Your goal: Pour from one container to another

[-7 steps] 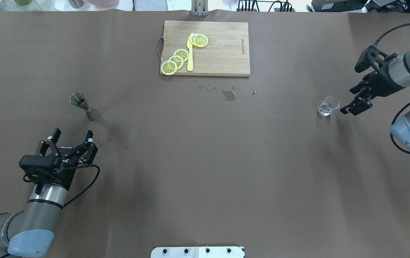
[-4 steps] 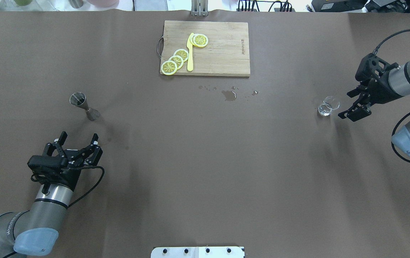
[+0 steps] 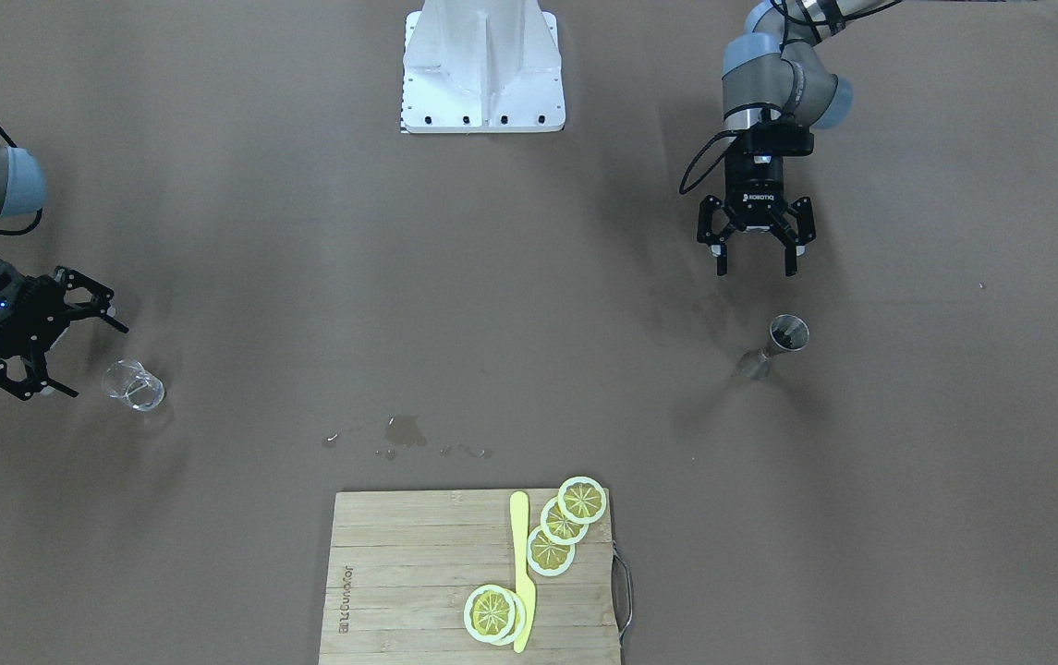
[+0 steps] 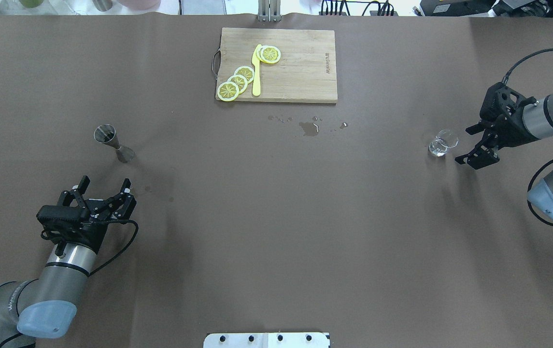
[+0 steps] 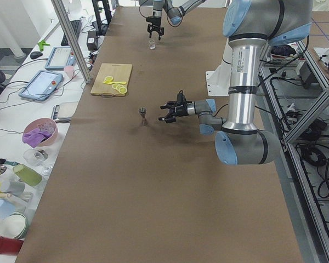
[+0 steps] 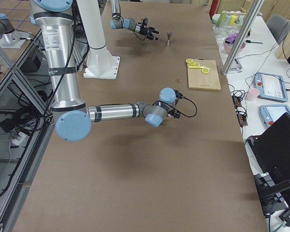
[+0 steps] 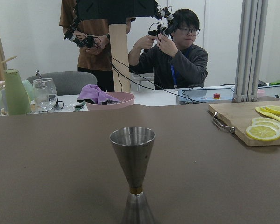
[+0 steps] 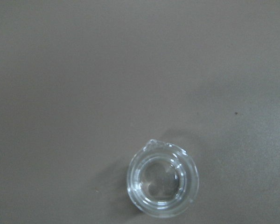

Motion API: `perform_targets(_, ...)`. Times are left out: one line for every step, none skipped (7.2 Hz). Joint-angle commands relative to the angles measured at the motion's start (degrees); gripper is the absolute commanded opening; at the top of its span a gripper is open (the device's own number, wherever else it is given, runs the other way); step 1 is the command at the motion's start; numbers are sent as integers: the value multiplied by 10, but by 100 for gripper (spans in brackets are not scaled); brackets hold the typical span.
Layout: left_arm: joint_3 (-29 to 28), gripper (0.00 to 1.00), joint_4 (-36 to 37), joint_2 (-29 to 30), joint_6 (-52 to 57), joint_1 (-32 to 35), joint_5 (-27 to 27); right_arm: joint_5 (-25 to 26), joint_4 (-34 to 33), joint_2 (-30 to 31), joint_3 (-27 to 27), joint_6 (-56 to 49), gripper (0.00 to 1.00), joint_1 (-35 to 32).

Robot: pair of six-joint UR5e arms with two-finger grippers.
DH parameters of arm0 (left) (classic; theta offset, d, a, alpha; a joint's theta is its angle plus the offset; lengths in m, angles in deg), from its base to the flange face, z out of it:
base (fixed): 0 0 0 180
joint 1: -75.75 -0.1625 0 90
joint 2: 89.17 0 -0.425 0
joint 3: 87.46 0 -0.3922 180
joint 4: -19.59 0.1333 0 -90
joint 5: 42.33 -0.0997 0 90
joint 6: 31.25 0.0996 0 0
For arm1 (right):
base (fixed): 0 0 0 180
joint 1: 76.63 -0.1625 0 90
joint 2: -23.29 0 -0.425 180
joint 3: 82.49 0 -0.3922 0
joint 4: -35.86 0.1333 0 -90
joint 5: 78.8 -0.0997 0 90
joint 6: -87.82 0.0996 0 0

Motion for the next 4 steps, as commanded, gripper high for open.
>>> perform_targets(-9,98,0,1,-1,3,2,17,36,-33,-46,4,100,0)
perform_targets(-10,98,0,3,-1,5,7,18,36,-36,-49,11,100,0)
perform_targets(-13,98,2,10,0,12,9,16,36,-42,-52,12,100,0)
perform_targets(-16,98,3,15,0,17,18,14,36,-47,-58,12,100,1)
